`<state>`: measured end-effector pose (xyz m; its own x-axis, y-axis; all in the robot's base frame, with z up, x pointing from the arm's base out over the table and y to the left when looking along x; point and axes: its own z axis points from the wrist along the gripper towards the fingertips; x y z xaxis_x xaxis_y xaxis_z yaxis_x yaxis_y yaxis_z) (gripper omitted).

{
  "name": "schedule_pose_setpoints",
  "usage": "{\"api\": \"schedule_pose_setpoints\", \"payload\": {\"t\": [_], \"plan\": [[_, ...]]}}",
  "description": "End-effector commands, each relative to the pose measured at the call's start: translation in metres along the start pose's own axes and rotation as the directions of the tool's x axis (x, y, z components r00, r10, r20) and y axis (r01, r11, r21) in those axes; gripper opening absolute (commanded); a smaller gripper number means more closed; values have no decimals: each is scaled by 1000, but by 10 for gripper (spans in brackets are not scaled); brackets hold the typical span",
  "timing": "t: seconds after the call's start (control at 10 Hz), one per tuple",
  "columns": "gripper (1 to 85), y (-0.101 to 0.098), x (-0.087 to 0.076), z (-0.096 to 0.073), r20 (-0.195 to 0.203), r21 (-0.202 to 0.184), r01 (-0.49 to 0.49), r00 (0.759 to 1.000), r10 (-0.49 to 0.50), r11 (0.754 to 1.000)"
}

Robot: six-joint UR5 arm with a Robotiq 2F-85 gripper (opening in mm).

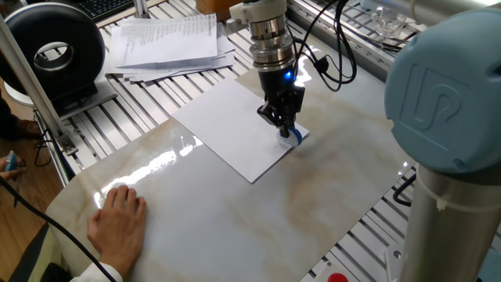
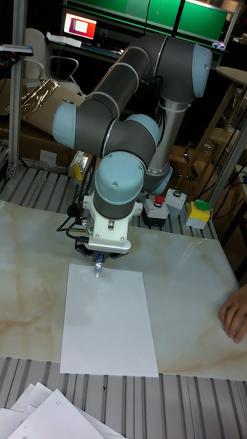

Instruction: Use the correction tape on paper

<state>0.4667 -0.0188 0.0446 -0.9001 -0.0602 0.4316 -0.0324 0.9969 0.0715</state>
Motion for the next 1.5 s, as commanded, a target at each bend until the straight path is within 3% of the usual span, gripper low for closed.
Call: {"api": "schedule_pose_setpoints", "payload": {"t": [0.0,1.4], "plan": [[17,4,-4,6,3,-12,6,1000,-6,1000],[17,4,-1,13,-10,-20,26,1000,-27,999]]}}
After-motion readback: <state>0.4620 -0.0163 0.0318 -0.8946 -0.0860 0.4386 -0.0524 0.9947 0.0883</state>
